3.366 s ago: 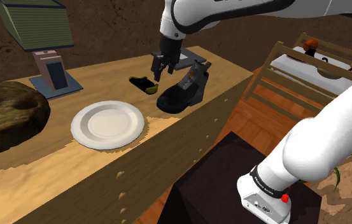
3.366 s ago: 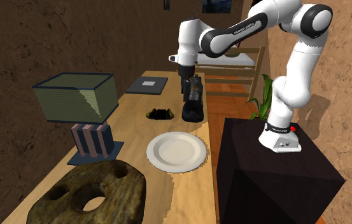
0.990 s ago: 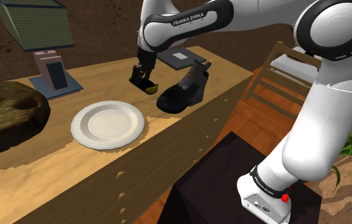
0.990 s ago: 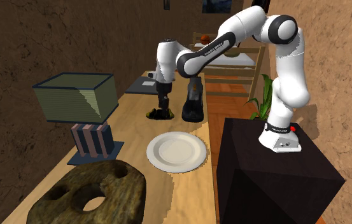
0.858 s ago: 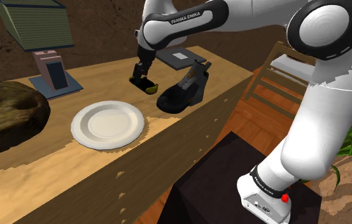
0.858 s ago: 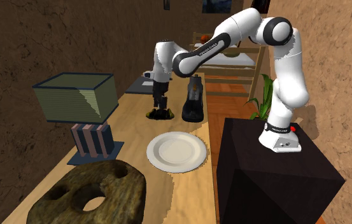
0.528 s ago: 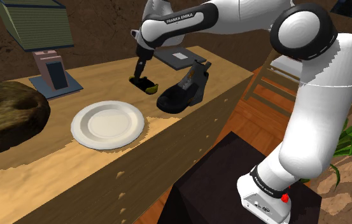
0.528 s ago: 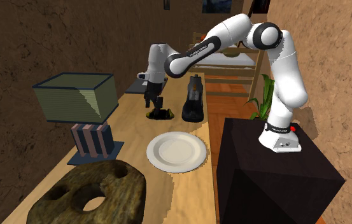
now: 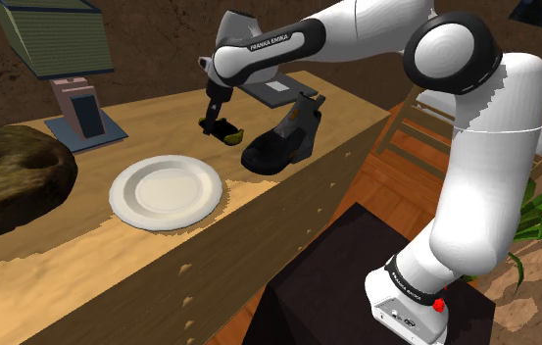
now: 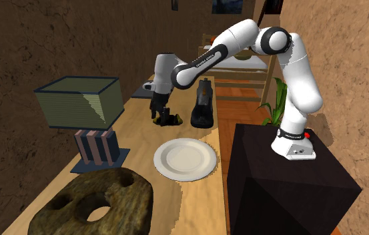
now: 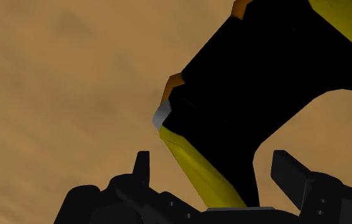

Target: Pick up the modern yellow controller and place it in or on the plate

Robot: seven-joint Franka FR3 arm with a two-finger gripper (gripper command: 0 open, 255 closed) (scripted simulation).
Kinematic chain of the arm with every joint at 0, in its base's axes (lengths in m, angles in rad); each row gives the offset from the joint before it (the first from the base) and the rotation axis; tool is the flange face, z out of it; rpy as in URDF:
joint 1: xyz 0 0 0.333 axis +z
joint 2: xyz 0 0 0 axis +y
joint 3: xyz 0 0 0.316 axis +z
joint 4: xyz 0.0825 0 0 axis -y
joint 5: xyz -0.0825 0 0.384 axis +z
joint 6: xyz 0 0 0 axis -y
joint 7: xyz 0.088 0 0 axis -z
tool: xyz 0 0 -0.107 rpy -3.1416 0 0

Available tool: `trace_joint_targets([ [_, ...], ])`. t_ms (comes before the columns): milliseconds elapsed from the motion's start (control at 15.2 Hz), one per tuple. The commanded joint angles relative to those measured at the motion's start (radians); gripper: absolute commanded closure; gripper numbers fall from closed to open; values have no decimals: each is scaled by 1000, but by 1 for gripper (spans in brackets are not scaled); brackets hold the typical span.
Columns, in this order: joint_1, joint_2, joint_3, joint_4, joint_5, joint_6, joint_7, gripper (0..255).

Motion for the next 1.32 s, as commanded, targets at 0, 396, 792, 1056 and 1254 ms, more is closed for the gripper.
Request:
trace_joint_targets([
  [0, 1, 2, 0, 0, -1, 2, 0, 0],
  [396, 1, 2, 0, 0, -1, 2, 0, 255],
  [792, 1, 1, 0, -1, 0, 2, 0, 255],
  [1056, -1, -10, 2, 9, 2, -19, 1, 255],
  [1254, -2, -27, 4, 26, 6, -52, 1, 255],
])
